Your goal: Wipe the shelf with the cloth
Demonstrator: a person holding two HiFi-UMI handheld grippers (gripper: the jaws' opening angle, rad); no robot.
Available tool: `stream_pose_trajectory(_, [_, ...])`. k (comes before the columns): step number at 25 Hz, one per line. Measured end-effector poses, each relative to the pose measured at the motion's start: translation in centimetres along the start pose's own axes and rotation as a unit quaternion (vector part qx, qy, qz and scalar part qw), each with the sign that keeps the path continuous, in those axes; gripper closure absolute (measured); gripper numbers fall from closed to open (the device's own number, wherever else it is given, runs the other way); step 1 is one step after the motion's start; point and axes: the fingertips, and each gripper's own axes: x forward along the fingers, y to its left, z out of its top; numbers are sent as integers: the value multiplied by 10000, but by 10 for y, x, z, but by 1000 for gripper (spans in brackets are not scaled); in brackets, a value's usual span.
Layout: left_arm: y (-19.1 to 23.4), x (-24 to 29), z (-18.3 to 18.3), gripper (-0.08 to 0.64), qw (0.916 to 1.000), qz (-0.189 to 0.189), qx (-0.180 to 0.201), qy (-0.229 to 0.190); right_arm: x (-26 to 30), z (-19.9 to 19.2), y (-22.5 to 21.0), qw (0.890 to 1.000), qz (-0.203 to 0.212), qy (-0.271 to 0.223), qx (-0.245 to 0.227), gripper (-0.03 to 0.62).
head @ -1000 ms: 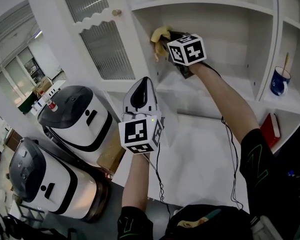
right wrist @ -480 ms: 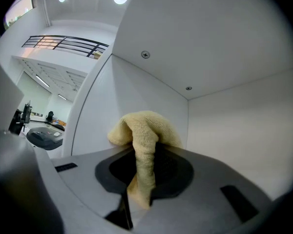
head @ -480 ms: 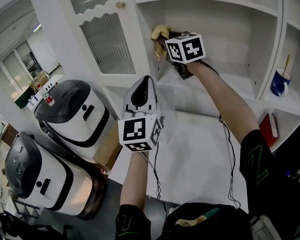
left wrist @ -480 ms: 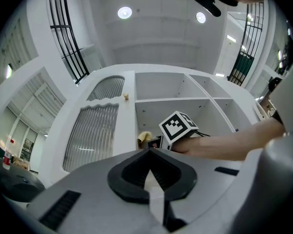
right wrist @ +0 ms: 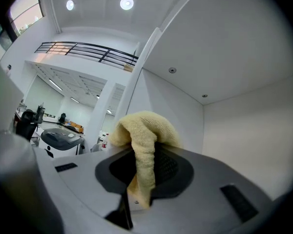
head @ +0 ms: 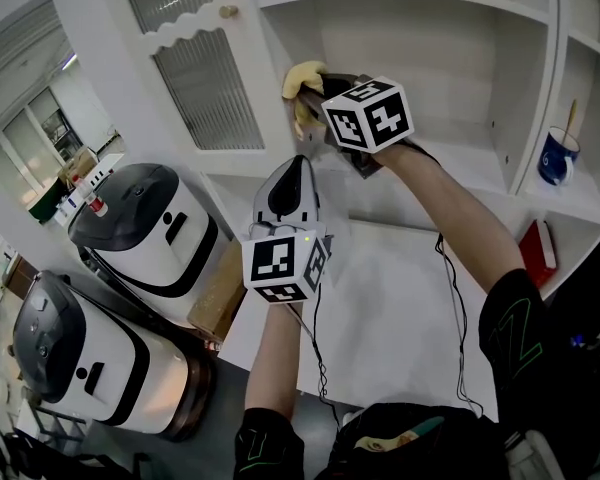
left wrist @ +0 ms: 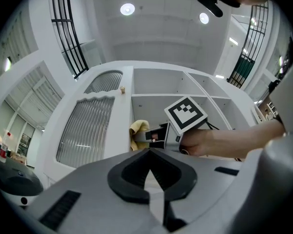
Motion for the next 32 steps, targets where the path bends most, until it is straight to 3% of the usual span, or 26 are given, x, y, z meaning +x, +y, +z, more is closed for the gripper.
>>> stream_pose_trajectory(4, [-6, 1, -7, 560, 10000, -33, -20, 16, -11, 1, 21, 9985, 549, 21, 88, 532])
stream_pose_trajectory(8, [-17, -1, -10, 560, 9997, -117, 235, 0, -33, 15, 32, 9935, 1078, -140, -323, 532])
stream_pose_trajectory(11, [-13, -2, -9, 560, 9997, -104, 217, -27, -39, 16, 18, 9948, 886, -120, -489, 532])
stream_pose_trajectory(14, [-9, -4, -10, 560, 9997, -57, 235, -10, -33, -2, -4, 9969, 488, 244, -561, 532])
stream_pose_trajectory(18, [-24, -10, -16, 560, 9970, -98, 763, 100, -25, -34, -30, 9941, -66, 890, -624, 532])
stream_pose_trajectory(20, [-29, -11, -18, 560, 9962, -165, 843, 120, -20, -45, -42, 9923, -277, 1069, -566, 532])
stream_pose_trajectory(27, [-21, -19, -33, 560, 9975, -197, 624, 277, 7, -84, -64, 9818, -541, 1816, -148, 532])
stream_pose_trajectory(32, [-7, -29, -43, 560, 9981, -139, 499, 341, 23, -99, -72, 9759, -686, 2033, -391, 532])
